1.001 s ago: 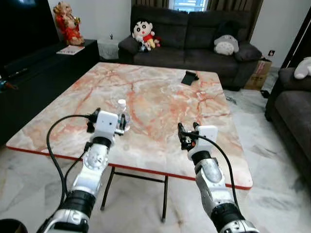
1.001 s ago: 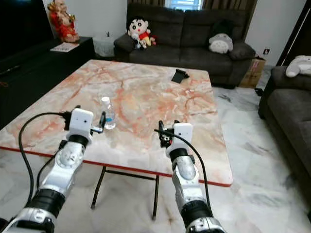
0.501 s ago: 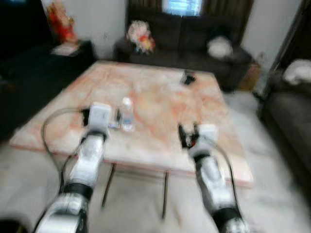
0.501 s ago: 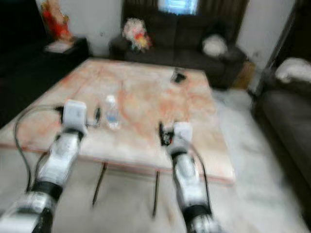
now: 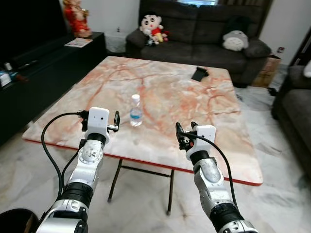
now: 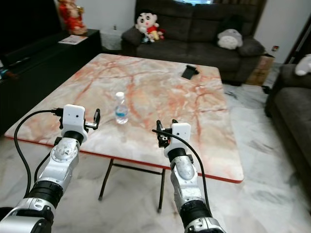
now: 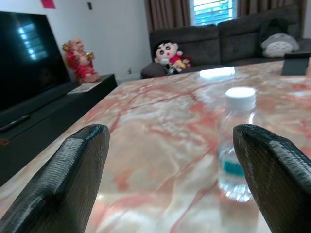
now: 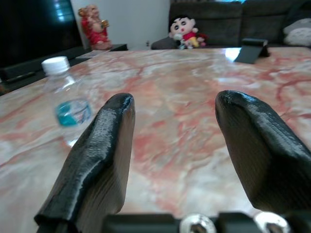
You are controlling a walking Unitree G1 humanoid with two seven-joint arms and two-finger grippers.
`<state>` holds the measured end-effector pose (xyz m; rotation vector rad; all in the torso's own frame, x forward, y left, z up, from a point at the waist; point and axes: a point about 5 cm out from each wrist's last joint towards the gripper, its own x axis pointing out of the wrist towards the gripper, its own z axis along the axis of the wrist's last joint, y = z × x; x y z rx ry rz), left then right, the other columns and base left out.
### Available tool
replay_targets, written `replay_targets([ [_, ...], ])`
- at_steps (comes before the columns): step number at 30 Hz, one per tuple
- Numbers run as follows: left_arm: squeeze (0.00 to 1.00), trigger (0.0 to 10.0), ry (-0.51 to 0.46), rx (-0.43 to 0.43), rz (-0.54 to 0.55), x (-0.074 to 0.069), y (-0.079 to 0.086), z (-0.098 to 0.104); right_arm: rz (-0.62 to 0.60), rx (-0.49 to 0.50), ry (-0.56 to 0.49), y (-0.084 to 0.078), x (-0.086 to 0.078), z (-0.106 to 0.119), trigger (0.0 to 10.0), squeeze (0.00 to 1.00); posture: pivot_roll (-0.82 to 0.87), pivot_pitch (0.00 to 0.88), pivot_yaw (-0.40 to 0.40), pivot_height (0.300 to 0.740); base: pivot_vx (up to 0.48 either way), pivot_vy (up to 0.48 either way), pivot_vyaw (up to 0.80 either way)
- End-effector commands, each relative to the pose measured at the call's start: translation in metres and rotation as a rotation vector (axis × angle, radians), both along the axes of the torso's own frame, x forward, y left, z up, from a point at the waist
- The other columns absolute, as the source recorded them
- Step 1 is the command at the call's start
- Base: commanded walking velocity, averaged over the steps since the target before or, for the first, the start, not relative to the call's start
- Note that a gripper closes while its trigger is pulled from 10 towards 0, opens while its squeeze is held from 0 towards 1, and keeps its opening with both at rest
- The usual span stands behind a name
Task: Picking trash to rubbish bin
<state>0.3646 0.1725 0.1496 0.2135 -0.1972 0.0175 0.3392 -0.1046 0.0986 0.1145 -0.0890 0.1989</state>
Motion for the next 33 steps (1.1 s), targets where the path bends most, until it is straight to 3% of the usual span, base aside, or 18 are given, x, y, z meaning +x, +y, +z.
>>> replay_targets([
  [1, 0.00, 10.0, -0.031, 0.003, -0.013, 0.002, -0.003, 0.008, 0.003, -0.003, -0.016, 0.000, 0.002, 0.005, 10.0, 0.00, 0.14, 0.000, -0.048, 0.740, 0.285, 0.000, 0.00],
  [16, 0.00, 10.0, -0.073, 0.024, -0.060, 0.000, -0.015, 0.013, -0.002, -0.004, -0.016, -0.001, 0.003, 0.005, 10.0, 0.00, 0.14, 0.000, -0.056, 0.740, 0.284, 0.000, 0.00],
  [21, 0.00, 10.0, -0.102, 0.015, -0.123, -0.002, -0.022, 0.018, -0.005, -0.002, -0.018, -0.001, 0.003, 0.006, 10.0, 0.00, 0.14, 0.000, -0.055, 0.740, 0.286, 0.000, 0.00],
  [27, 0.00, 10.0, -0.210, 0.014, -0.193, -0.006, -0.030, 0.040, -0.008, 0.007, -0.026, -0.001, 0.003, 0.007, 10.0, 0.00, 0.14, 0.000, -0.056, 0.740, 0.292, 0.000, 0.00],
  [33, 0.00, 10.0, -0.225, 0.016, -0.214, -0.006, -0.032, 0.047, -0.007, 0.007, -0.026, -0.001, 0.003, 0.007, 10.0, 0.00, 0.14, 0.000, -0.056, 0.740, 0.314, 0.000, 0.00],
])
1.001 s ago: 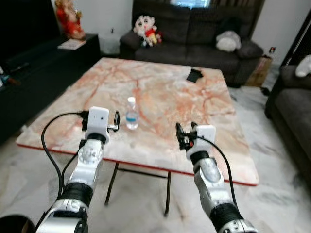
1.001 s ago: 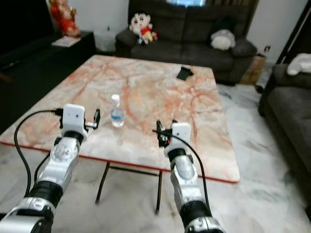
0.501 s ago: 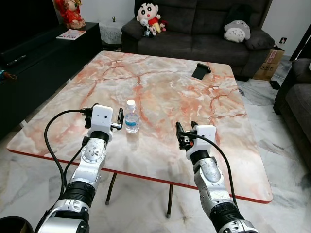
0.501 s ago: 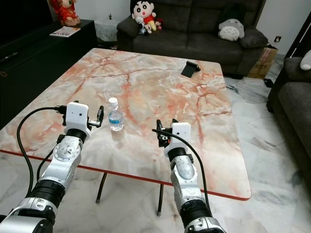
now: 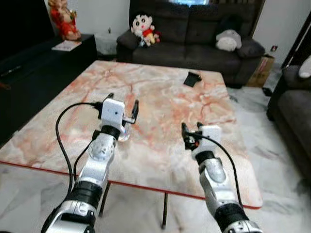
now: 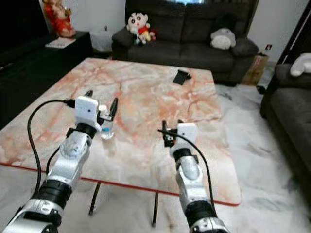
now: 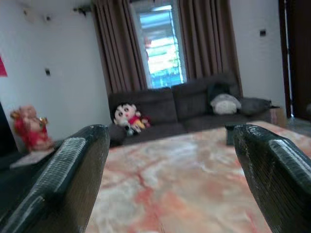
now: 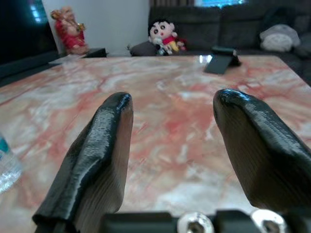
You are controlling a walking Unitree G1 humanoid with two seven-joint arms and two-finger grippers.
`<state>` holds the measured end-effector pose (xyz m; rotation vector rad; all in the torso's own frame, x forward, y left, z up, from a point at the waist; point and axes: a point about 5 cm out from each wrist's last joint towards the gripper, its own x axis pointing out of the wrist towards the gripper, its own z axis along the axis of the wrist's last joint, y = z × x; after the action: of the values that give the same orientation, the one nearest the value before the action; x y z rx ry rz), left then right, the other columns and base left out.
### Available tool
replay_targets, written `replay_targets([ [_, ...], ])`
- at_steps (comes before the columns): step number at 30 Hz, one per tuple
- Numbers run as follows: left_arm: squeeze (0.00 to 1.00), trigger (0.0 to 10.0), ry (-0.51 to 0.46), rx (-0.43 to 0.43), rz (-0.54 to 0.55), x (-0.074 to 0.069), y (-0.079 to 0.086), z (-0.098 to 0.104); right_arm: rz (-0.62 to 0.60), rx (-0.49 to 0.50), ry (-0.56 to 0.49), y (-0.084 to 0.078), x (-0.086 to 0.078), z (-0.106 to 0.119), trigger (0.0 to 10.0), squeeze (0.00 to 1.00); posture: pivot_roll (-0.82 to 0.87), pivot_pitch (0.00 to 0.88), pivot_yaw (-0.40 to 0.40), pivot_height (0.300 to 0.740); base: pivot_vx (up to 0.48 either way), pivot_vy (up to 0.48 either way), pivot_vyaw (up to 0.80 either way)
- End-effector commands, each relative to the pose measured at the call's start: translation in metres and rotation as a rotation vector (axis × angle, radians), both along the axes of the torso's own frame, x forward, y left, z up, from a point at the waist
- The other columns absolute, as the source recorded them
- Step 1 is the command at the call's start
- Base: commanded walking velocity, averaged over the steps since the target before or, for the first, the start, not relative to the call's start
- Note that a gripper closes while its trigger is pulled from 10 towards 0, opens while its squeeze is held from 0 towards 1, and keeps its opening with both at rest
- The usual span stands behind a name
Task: Picking trash to rubbish bin
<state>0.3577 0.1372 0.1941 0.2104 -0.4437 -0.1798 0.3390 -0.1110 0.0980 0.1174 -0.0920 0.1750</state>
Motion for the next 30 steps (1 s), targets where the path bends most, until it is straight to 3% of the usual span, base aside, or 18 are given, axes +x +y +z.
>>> replay_targets([
  [1, 0.00, 10.0, 0.000, -0.006, 0.004, 0.0008, 0.0029, 0.0027, 0.016, 0.002, -0.025, 0.0060, 0.0027, 0.0073, 10.0, 0.00, 0.14, 0.000, -0.056, 0.740, 0.319, 0.000, 0.00],
  [26, 0.00, 10.0, -0.006, -0.014, 0.013, -0.0040, 0.0015, 0.0047, 0.026, -0.005, -0.020, 0.0078, 0.0016, 0.0055, 10.0, 0.00, 0.14, 0.000, -0.056, 0.740, 0.322, 0.000, 0.00],
  [30, 0.00, 10.0, -0.020, -0.009, 0.011, -0.0054, 0.0002, 0.0062, 0.025, -0.003, -0.018, 0.0075, 0.0015, 0.0051, 10.0, 0.00, 0.14, 0.000, -0.056, 0.740, 0.000, 0.000, 0.00],
])
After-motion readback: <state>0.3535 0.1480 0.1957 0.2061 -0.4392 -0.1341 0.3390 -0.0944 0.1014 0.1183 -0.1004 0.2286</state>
